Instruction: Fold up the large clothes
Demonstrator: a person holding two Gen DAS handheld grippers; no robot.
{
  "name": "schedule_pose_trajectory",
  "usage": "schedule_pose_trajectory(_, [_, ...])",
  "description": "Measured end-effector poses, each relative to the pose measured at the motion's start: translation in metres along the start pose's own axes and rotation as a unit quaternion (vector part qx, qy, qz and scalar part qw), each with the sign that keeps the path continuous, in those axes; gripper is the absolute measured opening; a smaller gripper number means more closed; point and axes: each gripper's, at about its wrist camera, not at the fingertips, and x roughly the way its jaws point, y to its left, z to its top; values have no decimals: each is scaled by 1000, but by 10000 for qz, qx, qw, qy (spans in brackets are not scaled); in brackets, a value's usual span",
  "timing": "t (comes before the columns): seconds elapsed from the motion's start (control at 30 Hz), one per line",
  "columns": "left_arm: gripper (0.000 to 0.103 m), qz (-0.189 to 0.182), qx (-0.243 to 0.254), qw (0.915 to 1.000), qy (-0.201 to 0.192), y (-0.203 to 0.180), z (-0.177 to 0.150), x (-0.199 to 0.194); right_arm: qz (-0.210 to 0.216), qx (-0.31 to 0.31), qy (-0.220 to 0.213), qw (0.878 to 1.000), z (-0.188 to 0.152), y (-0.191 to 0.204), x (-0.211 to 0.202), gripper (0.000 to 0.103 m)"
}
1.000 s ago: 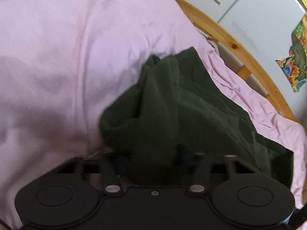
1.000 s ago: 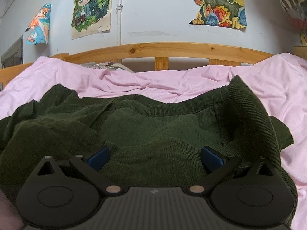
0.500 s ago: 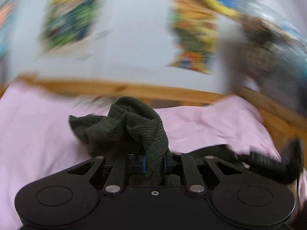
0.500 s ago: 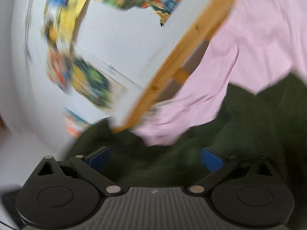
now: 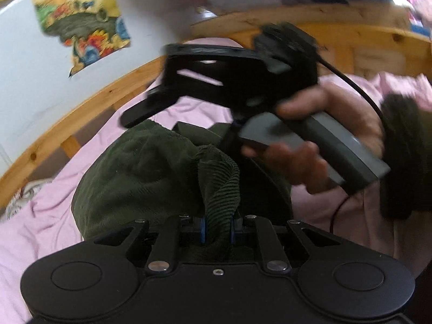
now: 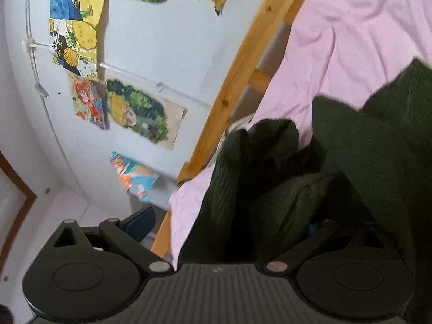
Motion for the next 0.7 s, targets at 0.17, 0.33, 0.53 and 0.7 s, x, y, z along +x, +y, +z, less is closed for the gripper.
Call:
schedule_pose_trajectory(0.17, [15, -5, 68, 10000, -46, -3, 9, 2, -593, -721, -354, 9950, -3, 17, -14, 22])
schedule_pose_trajectory(0.33, [15, -239, -85, 9993, -257, -16, 17, 4, -1028, -1310, -750, 9832, -6, 34, -51, 18])
schedule_pose_trajectory(0.53, [16, -776, -75, 9955, -535, -38, 34, 30, -2026, -1520, -1025, 9619, -8, 12, -94, 18])
schedule_pose_trajectory(0.7, [18, -1069, 7, 9941, -194, -51, 22, 73, -2423, -1124, -835, 9601, -16, -43, -86, 18])
